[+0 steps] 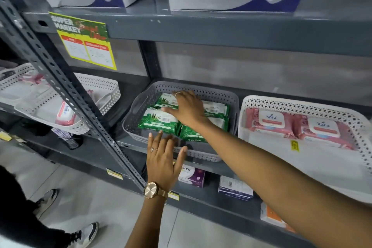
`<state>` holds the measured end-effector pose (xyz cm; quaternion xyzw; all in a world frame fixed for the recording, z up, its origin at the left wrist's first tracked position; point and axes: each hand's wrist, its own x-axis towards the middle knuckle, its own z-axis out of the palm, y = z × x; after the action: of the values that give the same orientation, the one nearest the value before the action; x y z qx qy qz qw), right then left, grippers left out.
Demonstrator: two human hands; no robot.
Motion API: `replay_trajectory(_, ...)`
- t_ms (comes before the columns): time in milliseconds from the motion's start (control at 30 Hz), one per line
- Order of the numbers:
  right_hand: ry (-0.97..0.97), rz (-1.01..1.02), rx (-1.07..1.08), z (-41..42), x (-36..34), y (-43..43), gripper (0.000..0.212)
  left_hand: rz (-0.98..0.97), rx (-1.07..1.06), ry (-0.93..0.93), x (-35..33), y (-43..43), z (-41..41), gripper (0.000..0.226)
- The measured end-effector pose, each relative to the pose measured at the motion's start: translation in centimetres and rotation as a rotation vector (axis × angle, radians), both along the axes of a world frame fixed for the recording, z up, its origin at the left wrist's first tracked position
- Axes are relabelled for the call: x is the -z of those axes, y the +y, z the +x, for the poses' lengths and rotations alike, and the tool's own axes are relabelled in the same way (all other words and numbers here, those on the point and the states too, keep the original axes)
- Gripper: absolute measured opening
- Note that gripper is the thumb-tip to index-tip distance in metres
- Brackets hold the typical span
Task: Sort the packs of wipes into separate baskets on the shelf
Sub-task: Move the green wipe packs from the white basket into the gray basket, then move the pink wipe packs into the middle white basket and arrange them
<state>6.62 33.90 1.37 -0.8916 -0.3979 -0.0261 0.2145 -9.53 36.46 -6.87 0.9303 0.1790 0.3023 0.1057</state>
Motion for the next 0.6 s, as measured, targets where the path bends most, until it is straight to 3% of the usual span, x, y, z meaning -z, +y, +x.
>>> replay_trajectory(200, 0.021, 0.188, 0.154, 1.0, -1.6, -9.6, 0.051, -0.010, 0.115, -0.079, -2.2, -5.7, 1.9, 0.042)
replay_trajectory(600, 0.041, 0.335, 0.436, 3.0, -2.5, -34.4, 0.040, 0.024, 0.440, 0.034, -5.4, -26.8, 7.8, 0.040)
